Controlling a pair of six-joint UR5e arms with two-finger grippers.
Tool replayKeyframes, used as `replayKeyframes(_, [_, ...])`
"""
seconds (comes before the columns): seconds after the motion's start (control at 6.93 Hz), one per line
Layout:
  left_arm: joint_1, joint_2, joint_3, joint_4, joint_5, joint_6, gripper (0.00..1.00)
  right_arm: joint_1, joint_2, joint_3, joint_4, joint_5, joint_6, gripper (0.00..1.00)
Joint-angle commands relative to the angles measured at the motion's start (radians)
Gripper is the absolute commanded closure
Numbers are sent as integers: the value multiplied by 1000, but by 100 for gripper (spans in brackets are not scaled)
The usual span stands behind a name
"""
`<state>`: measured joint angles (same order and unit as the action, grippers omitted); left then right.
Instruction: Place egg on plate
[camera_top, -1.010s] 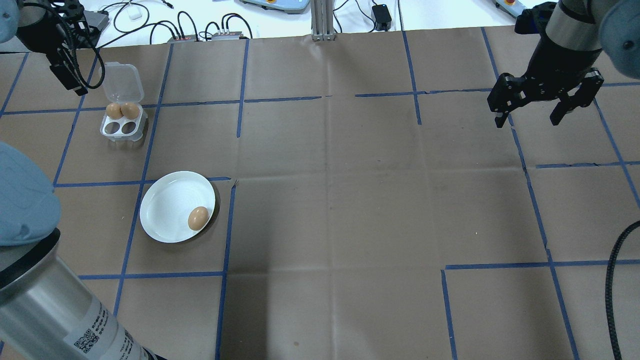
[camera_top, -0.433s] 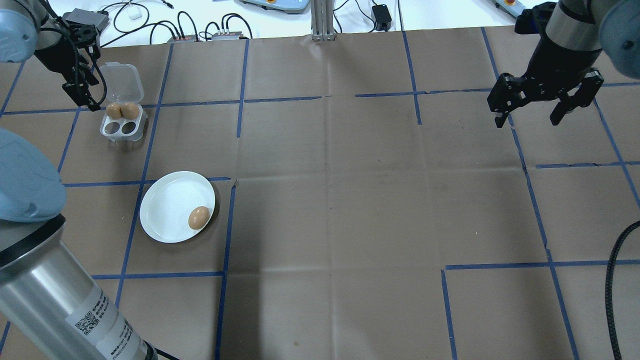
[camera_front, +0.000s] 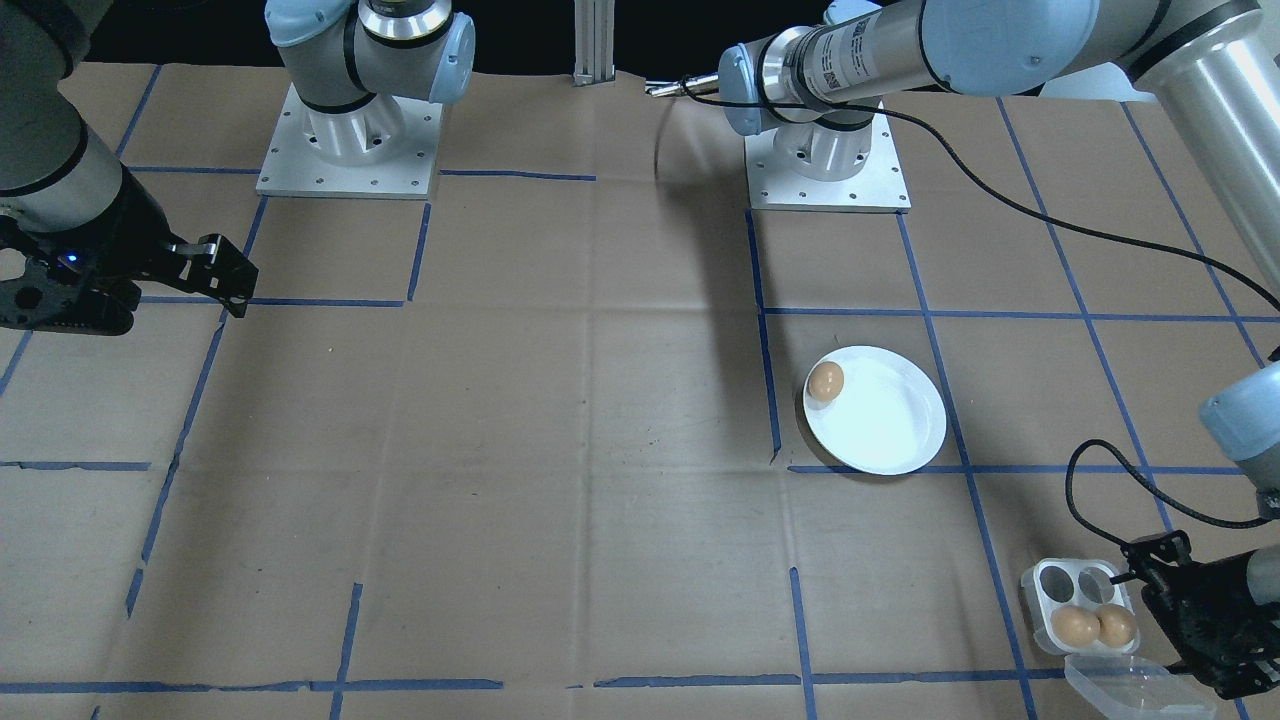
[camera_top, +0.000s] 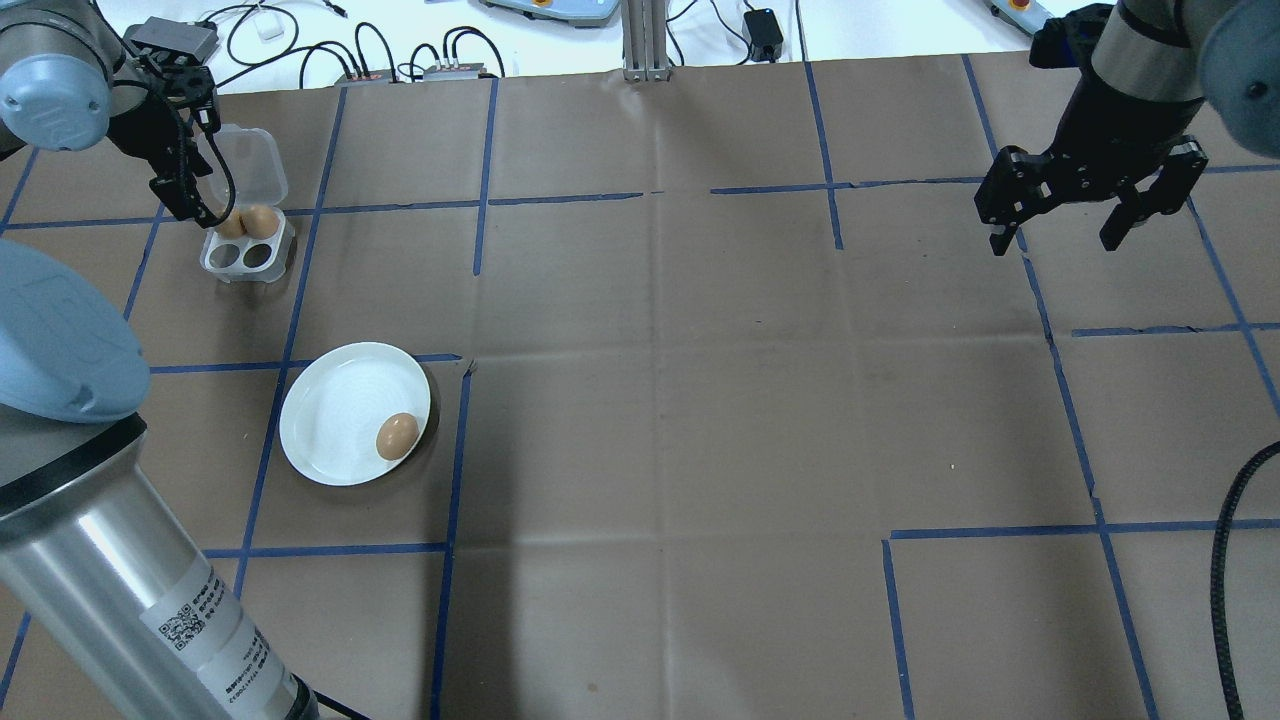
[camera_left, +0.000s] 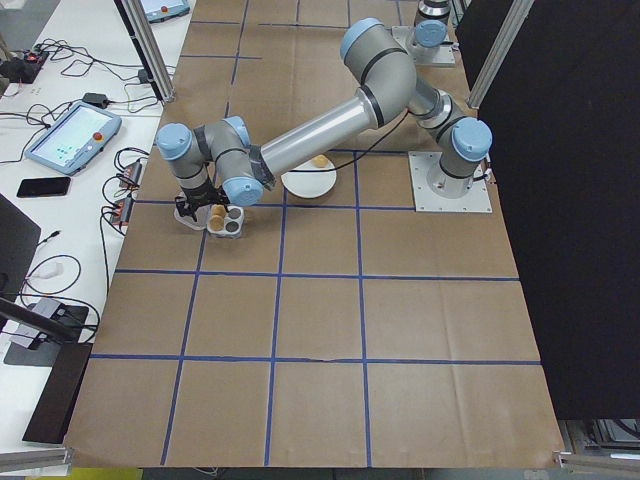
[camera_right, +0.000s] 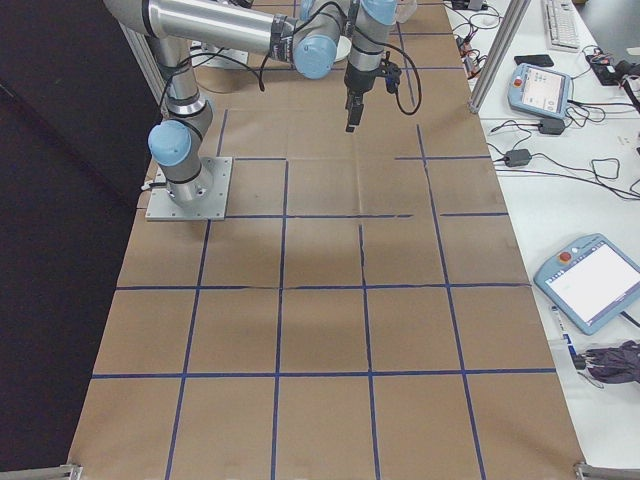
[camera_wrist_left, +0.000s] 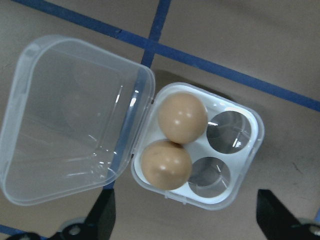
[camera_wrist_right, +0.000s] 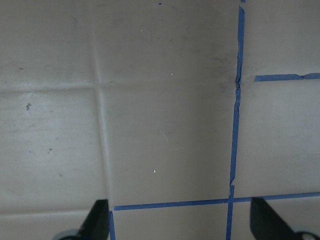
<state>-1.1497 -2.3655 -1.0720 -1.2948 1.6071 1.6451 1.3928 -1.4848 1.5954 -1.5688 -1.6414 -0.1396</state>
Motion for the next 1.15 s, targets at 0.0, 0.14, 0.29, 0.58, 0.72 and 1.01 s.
replayKeyframes(0.0, [-1,-15,-5,14,1,-8,0,0,0,0,1,0,0,0])
replayKeyframes(0.14, [-1,-21,-9,28,1,-10,0,0,0,0,1,0,0,0])
replayKeyframes(0.29, [-1,-24,-9,29,2,-11,0,0,0,0,1,0,0,0])
replayKeyframes(0.58, [1,-23,-40,32,1,-11,1,0,0,0,1,0,0,0])
replayKeyframes(0.72, [-1,-20,-70,93,4,-11,1,0,0,0,1,0,0,0])
replayKeyframes(1.01, [-1,-9,-80,114,8,-10,4,0,0,0,1,0,0,0])
